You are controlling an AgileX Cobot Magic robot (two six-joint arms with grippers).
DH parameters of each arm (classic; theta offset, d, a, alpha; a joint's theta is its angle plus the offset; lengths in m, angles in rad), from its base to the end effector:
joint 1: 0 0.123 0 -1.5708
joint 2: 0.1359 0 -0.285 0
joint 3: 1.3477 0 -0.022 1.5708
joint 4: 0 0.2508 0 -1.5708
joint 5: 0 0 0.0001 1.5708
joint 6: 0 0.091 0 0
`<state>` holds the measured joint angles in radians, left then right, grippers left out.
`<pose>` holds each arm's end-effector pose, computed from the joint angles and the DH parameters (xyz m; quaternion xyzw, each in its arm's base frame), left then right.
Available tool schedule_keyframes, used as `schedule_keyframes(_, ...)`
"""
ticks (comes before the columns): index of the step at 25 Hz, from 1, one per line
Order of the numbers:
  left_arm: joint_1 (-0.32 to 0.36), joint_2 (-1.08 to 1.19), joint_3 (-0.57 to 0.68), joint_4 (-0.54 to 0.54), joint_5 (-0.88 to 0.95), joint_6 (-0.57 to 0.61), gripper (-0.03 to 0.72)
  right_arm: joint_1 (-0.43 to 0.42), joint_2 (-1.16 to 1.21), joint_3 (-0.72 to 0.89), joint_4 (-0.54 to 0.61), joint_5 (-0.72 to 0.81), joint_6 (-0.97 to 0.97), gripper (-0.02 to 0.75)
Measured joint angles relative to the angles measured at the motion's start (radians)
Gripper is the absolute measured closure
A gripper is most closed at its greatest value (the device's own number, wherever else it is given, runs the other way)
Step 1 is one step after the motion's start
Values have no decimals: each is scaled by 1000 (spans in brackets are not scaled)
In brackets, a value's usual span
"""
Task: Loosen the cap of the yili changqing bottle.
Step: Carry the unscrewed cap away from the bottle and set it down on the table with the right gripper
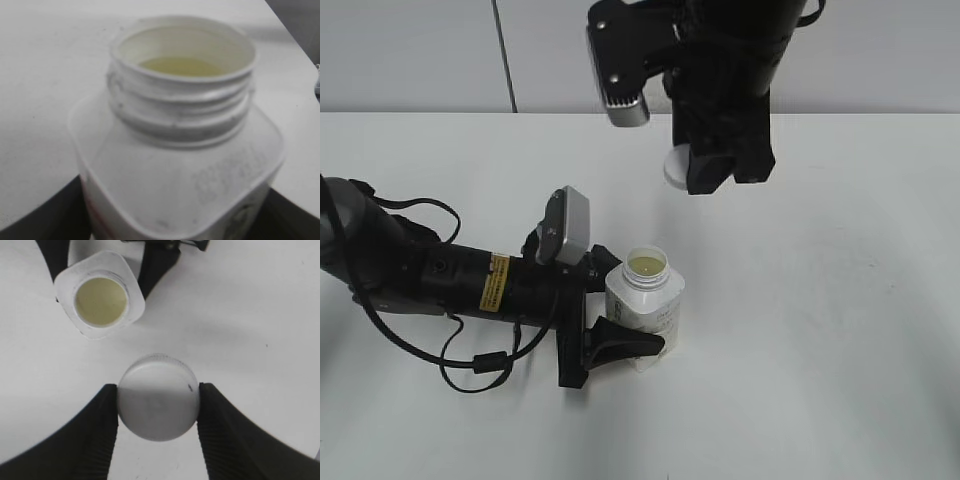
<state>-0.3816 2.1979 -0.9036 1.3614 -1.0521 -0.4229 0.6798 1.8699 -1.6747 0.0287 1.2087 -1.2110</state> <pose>0.2851 -0.1976 0.0660 0.5801 0.6025 -0.3932 0.3818 0.3053 0.2500 0.2882 -0.8022 0.5834 -0.0198 0.1259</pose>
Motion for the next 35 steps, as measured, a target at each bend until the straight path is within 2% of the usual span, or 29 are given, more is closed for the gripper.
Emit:
schedule_keyframes(4,0,0,0,0,0,0,207,-32,-20,-1,-17,1,173,351)
schedule_keyframes(10,0,0,0,-18,0,0,207,-139,-22,-1,-20,1,536,351)
schedule_keyframes(16,-2,0,0,-142,22,36,207,-282,-22,-1,52,2,728,351)
schedule_keyframes(24,-2,0,0,-288,29,90,207,-462,-22,37,61,-6,978,351)
schedule_keyframes(28,-2,0,1,-416,56,95,207,-522,-22,151,55,-98,1046,351)
schedule_keyframes(31,-2,0,1,-509,62,145,207,-529,-22,246,60,-197,1081,351)
schedule_keyframes(35,-2,0,1,-594,63,203,207,-529,-23,376,122,-395,1122,351)
